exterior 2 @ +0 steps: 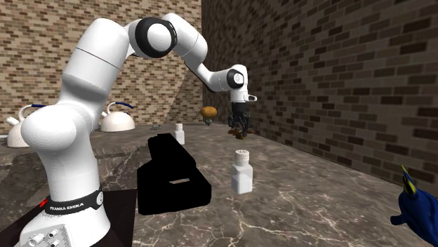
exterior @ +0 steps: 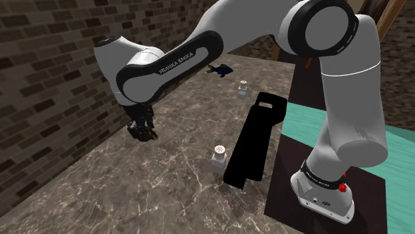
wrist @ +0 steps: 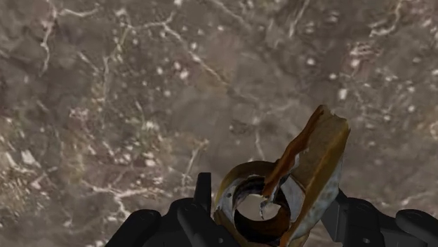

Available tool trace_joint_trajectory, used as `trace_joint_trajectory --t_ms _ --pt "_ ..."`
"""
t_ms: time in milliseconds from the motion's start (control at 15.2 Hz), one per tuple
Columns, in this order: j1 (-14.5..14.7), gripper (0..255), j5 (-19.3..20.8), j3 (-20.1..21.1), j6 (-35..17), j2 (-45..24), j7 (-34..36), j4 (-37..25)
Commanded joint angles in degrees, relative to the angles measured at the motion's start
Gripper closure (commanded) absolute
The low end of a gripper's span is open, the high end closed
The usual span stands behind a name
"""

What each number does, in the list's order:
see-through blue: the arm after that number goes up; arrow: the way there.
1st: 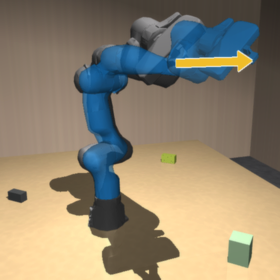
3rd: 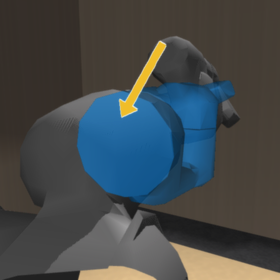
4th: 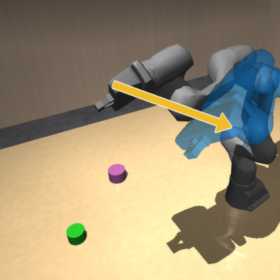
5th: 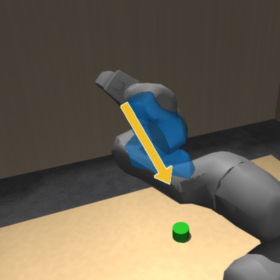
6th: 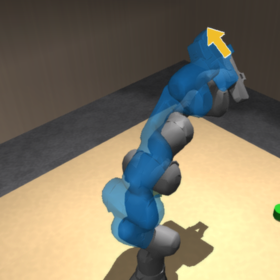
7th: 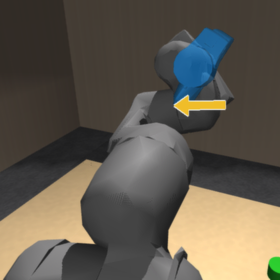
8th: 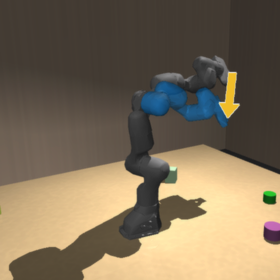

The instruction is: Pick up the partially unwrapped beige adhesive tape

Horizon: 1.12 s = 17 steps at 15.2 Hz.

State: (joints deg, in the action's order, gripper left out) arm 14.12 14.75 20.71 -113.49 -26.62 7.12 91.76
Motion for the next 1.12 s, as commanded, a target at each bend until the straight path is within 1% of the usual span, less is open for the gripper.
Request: trace_joint_trajectory --t_ms 0,462,1056 --pt "0.0 255 0.0 0.0 -0.1 0.0 0.0 0.0" --pt "0.0 255 0.0 0.0 0.0 0.1 0.0 0.1" --pt "0.0 255 -1.1 0.5 5.8 2.1 -1.0 -3.9"
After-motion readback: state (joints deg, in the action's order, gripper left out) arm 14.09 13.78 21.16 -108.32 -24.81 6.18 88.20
